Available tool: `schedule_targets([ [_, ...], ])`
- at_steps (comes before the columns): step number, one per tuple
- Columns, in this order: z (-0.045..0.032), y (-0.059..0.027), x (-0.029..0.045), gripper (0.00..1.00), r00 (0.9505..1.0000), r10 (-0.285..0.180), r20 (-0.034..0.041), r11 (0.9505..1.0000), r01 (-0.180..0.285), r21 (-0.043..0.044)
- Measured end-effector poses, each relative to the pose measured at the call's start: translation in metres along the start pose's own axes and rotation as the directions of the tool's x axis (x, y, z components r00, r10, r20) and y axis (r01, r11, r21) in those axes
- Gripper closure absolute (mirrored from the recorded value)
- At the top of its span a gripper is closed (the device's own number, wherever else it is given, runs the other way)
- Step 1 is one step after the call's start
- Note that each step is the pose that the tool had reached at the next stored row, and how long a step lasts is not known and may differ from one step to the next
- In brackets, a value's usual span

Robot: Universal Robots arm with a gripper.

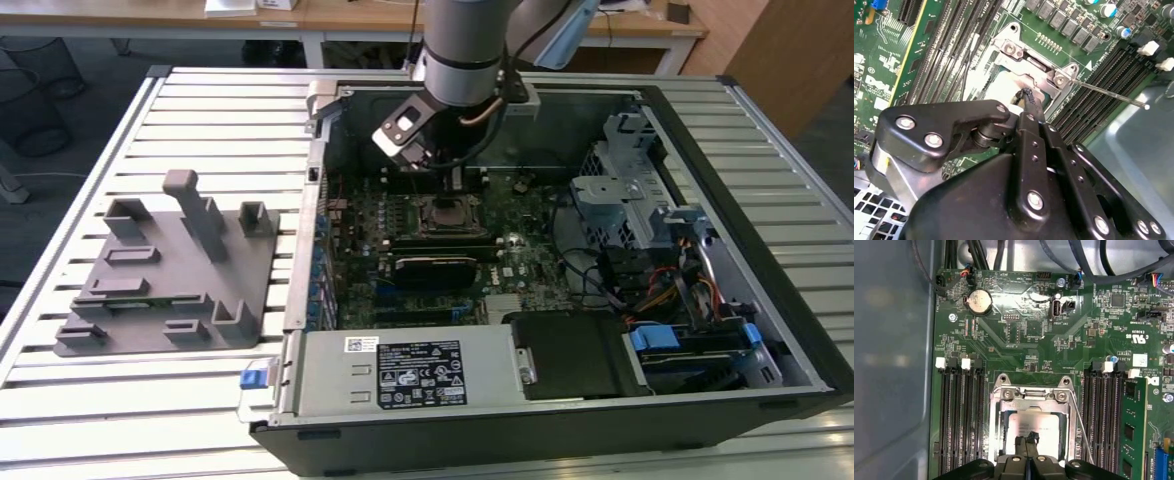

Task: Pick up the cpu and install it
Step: 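Close the cpu cover, then install the first cpu locking lever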

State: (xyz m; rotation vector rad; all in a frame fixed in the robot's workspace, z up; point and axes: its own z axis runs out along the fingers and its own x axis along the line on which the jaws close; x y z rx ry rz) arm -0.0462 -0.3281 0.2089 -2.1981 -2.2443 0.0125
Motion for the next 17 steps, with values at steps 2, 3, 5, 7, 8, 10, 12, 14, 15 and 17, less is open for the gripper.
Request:
schedule_targets([
  [2, 0.0000, 0.0003, -0.0010, 0.89, 1.0000, 0.000, 0.0000, 1.0000, 0.000, 0.0000],
  [3, 0.0001, 0.0006, -0.0015, 0.89, 1.0000, 0.000, 0.0000, 1.0000, 0.000, 0.0000],
  [5, 0.0002, 0.0016, -0.0021, 0.89, 1.0000, 0.000, -0.0001, 1.0000, 0.000, -0.0001],
  [7, 0.0002, 0.0024, -0.0024, 0.89, 1.0000, 0.000, 0.0000, 1.0000, 0.000, 0.0001],
  [8, 0.0002, 0.0024, -0.0024, 0.89, 1.0000, 0.000, 0.0001, 1.0000, 0.000, 0.0003],
  [10, 0.0001, 0.0024, -0.0025, 0.89, 1.0000, 0.000, 0.0001, 1.0000, 0.000, 0.0003],
  [12, -0.0011, 0.0024, -0.0026, 0.89, 1.0000, 0.000, 0.0002, 1.0000, 0.000, 0.0003],
  [14, -0.0044, 0.0024, -0.0026, 0.89, 1.0000, 0.000, 0.0001, 1.0000, 0.000, 0.0003],
  [15, -0.0062, 0.0024, -0.0026, 0.89, 1.0000, 0.000, 0.0001, 1.0000, 0.000, 0.0003],
  [17, -0.0104, 0.0024, -0.0026, 0.89, 1.0000, 0.000, 0.0001, 1.0000, 0.000, 0.0003],
])
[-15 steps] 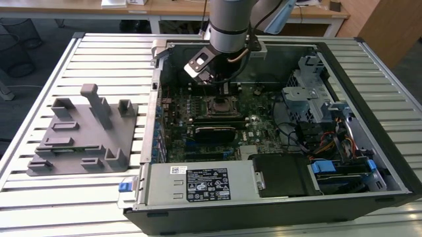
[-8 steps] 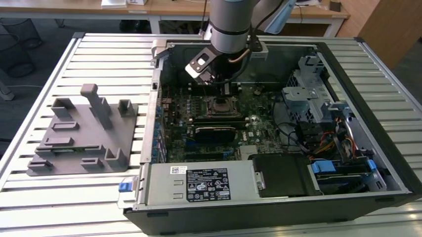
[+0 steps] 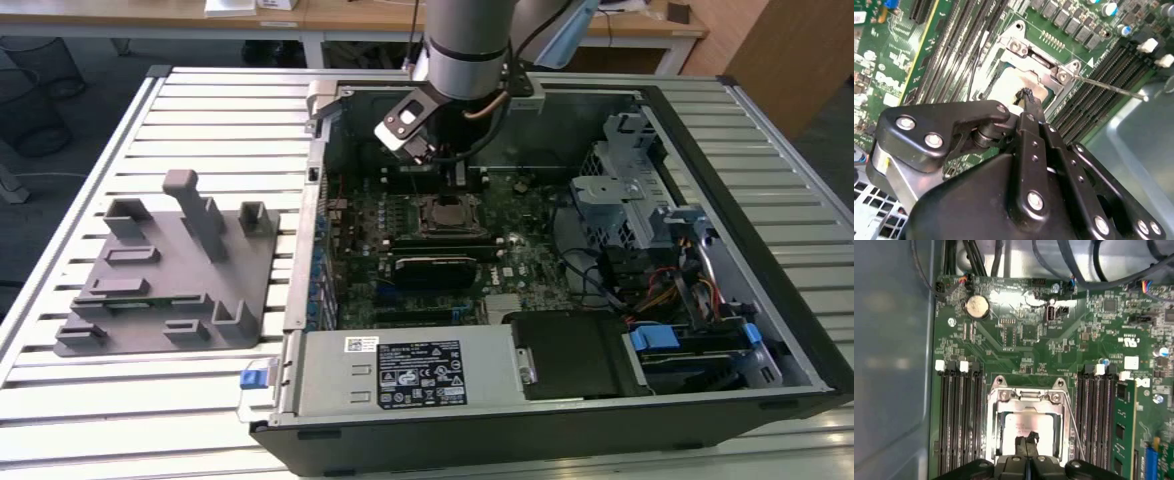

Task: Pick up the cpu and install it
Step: 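Install the first cpu locking lever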

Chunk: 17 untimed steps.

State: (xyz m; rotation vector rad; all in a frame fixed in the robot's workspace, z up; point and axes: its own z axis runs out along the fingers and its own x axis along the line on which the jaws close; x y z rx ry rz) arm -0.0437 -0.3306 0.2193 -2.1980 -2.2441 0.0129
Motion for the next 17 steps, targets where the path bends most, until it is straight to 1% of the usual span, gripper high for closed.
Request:
schedule_targets([
  [8, -0.0200, -0.0001, -0.0001, 0.89, 1.0000, 0.000, -0.0001, 1.0000, 0.000, -0.0002],
  [17, -0.0477, -0.0003, -0.0002, 0.89, 1.0000, 0.000, 0.0004, 1.0000, 0.000, -0.0038],
])
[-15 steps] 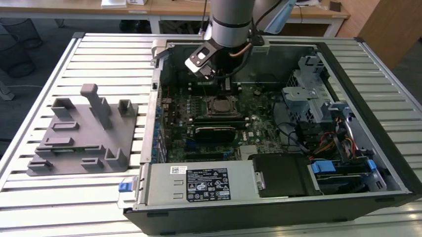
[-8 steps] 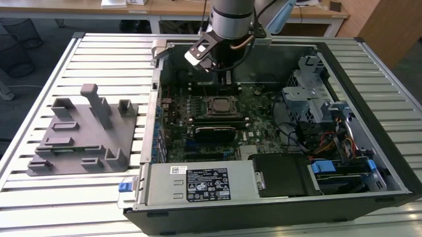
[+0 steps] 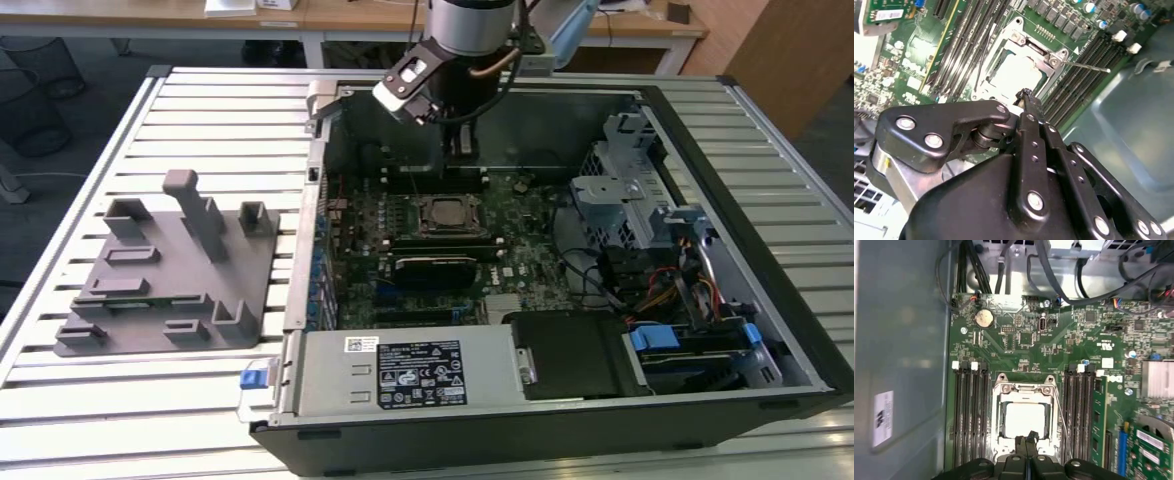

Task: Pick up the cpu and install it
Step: 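Install the first cpu locking lever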

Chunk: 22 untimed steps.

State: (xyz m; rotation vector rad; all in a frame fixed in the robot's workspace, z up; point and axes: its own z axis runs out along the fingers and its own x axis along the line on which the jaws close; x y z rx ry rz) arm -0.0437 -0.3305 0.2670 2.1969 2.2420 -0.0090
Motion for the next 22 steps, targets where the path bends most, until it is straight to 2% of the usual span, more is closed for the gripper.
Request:
schedule_targets([
  [7, -0.0261, -0.0007, -0.0002, 0.89, 1.0000, 0.000, 0.0004, 1.0000, 0.000, -0.0085],
  [10, -0.0278, -0.0018, -0.0001, 0.89, 0.9999, -0.014, 0.0003, 0.9998, 0.014, -0.0136],
  [13, -0.0277, -0.0018, -0.0001, 0.89, 0.9977, -0.068, 0.0006, 0.9976, 0.068, -0.0139],
  [18, -0.0269, -0.0018, -0.0002, 0.89, 0.9875, -0.157, 0.0008, 0.9874, 0.157, -0.0145],
  [22, -0.0260, -0.0018, -0.0002, 0.89, 0.9733, -0.230, 0.0010, 0.9732, 0.230, -0.0148],
])
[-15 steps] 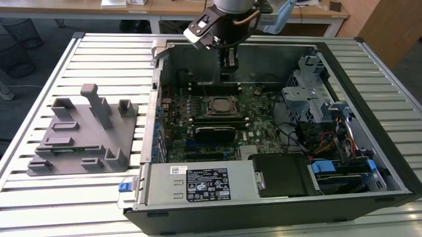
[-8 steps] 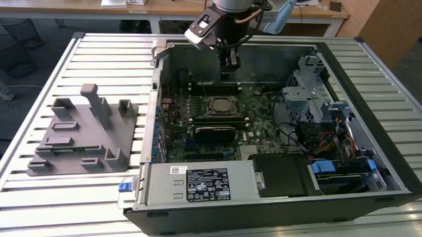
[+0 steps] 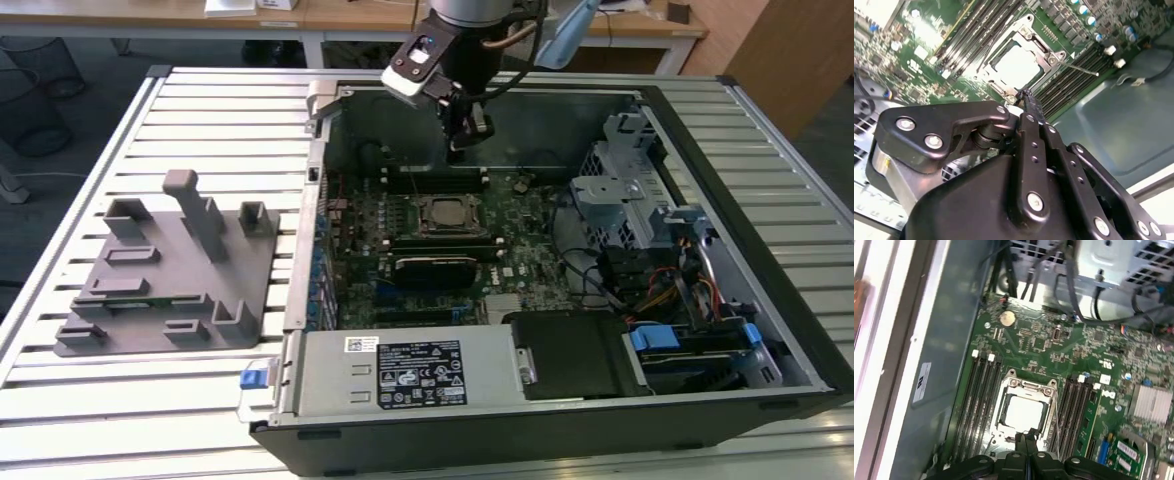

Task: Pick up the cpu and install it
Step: 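Install the first cpu locking lever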

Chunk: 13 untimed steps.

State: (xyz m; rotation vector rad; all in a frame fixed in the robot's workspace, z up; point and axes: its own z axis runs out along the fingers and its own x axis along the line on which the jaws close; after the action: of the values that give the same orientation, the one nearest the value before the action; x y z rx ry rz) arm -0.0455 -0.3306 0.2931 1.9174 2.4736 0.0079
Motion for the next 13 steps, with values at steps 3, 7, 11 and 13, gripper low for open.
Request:
schedule_targets([
  [3, 0.0007, 0.0000, 0.0000, 0.89, 0.9985, -0.054, -0.0006, 0.9985, 0.054, -0.0004],
  [7, 0.0017, 0.0000, 0.0000, 0.89, 0.9920, -0.127, -0.0014, 0.9920, 0.127, -0.0010],
  [11, 0.0027, 0.0000, 0.0000, 0.89, 0.9799, -0.199, -0.0016, 0.9799, 0.199, -0.0012],
  [13, 0.0032, 0.0000, 0.0000, 0.89, 0.9721, -0.234, -0.0019, 0.9721, 0.234, -0.0015],
])
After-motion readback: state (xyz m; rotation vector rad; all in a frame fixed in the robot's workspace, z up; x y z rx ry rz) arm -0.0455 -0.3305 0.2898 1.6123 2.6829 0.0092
